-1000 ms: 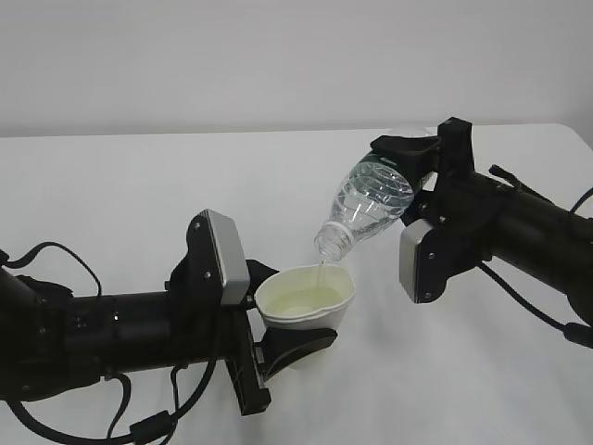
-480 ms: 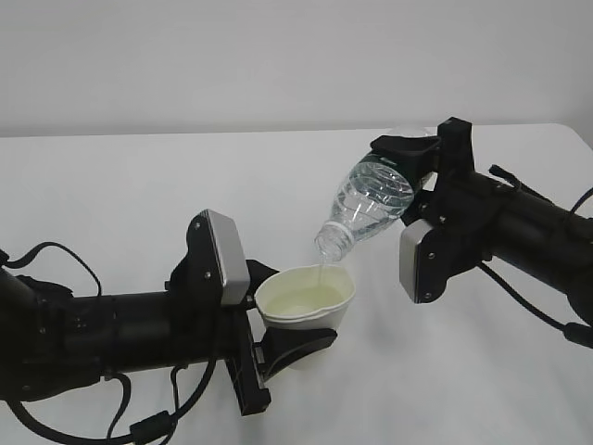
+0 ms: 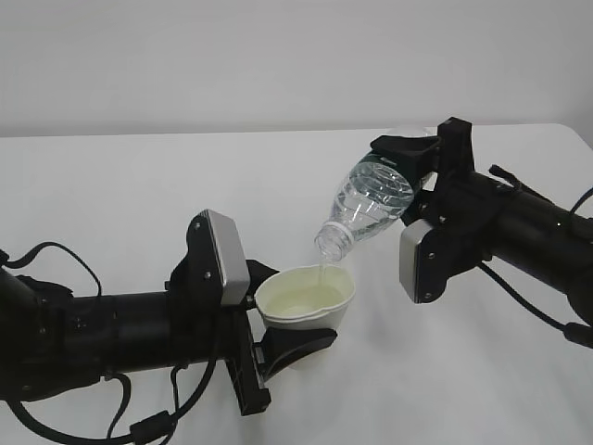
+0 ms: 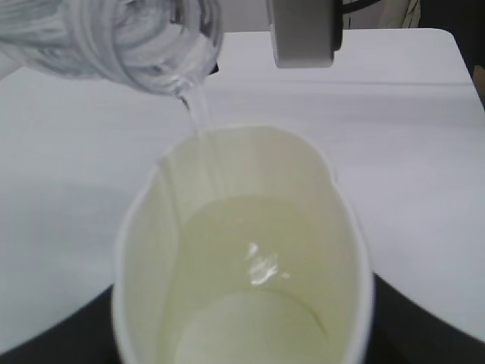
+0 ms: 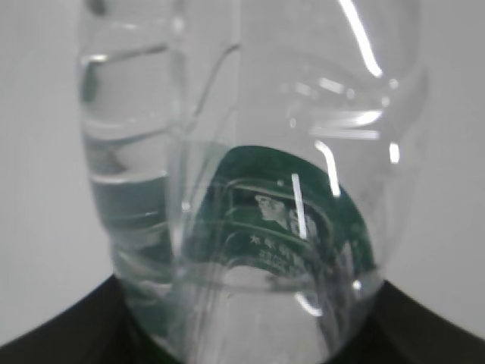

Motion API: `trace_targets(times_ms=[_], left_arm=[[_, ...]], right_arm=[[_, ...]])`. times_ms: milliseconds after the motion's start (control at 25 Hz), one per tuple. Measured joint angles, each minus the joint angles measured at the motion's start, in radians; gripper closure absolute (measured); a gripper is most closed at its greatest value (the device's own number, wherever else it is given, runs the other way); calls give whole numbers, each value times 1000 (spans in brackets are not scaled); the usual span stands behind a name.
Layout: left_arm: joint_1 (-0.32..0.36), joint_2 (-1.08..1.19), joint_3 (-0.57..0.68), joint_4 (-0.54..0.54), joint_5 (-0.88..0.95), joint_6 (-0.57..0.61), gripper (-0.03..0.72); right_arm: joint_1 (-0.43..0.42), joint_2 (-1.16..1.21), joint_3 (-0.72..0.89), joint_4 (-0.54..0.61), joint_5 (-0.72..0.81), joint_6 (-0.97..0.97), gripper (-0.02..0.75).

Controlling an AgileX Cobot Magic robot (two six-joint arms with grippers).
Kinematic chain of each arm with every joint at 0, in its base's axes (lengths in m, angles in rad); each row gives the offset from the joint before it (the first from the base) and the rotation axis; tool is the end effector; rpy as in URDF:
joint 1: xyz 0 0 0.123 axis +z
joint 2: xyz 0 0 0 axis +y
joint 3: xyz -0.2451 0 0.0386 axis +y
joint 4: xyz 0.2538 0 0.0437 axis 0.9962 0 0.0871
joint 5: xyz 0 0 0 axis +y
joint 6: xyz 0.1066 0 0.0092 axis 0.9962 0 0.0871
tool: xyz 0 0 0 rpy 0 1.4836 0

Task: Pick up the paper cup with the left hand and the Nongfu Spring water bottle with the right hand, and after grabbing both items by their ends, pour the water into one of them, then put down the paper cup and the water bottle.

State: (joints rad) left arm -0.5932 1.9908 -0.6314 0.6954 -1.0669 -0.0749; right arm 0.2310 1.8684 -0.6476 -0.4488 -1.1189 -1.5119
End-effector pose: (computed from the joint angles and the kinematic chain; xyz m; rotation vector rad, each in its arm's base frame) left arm 0.2277 -0.2259 0.0638 1.1810 1.4973 -0.7560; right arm 0.3167 0.1174 0.1169 -1.5493 0.6661 -0.8120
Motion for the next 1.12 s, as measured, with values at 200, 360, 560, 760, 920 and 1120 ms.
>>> trace_targets(times_ms=[200,360,560,760,920,1120], left_arm=[[0,0,0,0,0,0,274],[0,0,0,0,0,0,274],[0,0,0,0,2,0,261],[0,0,0,0,2,0,274],[0,0,0,0,4,0,274],[0,1,0,0,4,0,274]], right_arm=[[0,0,0,0,0,0,301],[0,0,0,0,0,-2,301],[0,0,0,0,0,-2,301],[0,0,0,0,0,-2,301],[0,0,0,0,0,-2,301],[0,0,0,0,0,-2,301]])
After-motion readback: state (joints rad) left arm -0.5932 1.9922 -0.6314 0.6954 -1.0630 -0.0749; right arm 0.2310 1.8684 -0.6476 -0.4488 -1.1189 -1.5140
